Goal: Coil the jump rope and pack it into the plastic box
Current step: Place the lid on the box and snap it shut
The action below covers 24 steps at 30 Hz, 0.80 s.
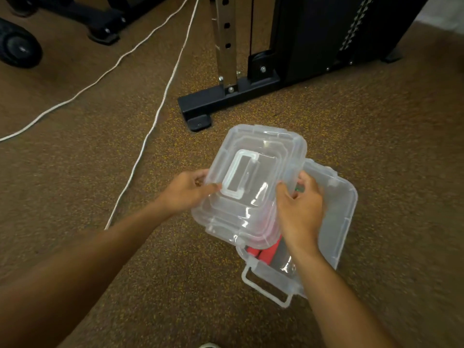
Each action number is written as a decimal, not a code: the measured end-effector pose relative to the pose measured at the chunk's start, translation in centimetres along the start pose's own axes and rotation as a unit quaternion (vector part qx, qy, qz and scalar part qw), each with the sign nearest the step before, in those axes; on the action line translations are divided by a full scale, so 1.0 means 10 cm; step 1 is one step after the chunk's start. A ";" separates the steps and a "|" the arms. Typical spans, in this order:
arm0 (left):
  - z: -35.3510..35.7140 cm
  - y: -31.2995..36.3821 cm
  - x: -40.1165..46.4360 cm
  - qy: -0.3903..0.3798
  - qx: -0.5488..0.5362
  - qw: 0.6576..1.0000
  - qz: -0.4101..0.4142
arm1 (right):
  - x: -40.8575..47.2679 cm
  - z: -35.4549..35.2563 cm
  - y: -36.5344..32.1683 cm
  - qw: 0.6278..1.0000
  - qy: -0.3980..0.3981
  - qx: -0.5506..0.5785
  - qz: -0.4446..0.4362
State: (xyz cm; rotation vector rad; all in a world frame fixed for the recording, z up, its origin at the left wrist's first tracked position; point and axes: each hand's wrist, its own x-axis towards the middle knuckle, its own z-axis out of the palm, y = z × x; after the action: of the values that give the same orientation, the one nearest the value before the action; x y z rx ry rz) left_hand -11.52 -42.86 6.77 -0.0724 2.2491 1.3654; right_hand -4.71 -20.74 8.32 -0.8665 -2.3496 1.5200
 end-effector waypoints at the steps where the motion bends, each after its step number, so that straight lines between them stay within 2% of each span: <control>1: 0.06 0.03 0.00 -0.005 0.009 1.000 0.004 | -0.01 -0.07 0.04 1.000 0.008 0.004 0.001; 10: 0.45 0.31 -0.18 -0.015 0.148 0.988 0.051 | -0.09 -0.51 0.33 0.997 0.070 -0.023 0.018; 24: 0.80 0.30 -0.36 -0.034 0.237 0.964 0.115 | -0.22 -0.75 0.59 0.991 0.107 -0.007 0.075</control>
State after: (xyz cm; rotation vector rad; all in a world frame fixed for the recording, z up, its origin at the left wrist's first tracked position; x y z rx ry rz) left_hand -6.13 -35.38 7.92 0.4039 2.5183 0.8801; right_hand 2.73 -14.57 6.71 -1.1713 -2.1878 1.3862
